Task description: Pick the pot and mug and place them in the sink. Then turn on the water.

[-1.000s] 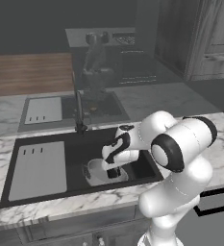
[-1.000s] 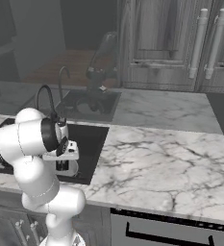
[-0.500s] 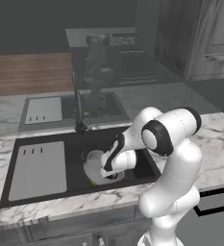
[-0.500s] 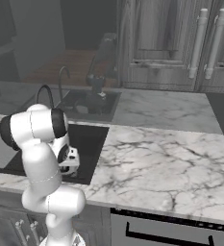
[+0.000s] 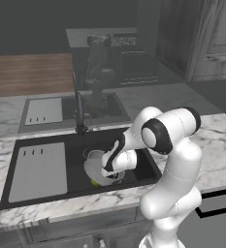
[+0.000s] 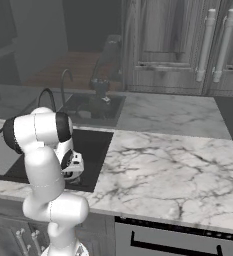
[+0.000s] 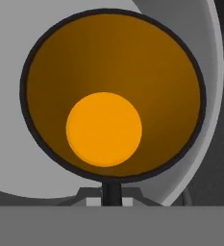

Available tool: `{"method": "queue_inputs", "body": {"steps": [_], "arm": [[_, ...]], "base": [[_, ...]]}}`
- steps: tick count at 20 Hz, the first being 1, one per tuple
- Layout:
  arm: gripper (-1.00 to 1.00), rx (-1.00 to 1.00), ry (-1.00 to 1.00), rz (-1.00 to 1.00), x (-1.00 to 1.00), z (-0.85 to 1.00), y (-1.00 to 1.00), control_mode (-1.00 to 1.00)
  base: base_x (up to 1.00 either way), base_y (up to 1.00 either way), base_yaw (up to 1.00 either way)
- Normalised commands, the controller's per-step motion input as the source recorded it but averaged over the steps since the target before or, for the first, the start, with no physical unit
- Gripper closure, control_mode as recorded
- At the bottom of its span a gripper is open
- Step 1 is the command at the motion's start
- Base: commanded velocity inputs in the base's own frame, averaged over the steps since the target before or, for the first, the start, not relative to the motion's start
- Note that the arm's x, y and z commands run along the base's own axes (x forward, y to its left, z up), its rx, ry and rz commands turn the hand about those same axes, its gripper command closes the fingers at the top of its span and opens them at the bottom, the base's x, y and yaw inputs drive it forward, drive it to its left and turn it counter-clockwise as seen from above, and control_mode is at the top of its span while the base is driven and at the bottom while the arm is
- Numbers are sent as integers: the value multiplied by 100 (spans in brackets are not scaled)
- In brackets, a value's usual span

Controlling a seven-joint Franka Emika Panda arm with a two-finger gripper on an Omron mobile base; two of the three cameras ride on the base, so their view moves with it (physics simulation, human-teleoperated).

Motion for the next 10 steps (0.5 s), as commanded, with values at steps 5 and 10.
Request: {"method": "queue_inputs", "body": {"steps": [5,10], "arm": [[-100,0,0,0,0,0,0,-100],[-100,0,0,0,-3,2,0,-100]], "base": [[0,0,0],[0,0,0]]}}
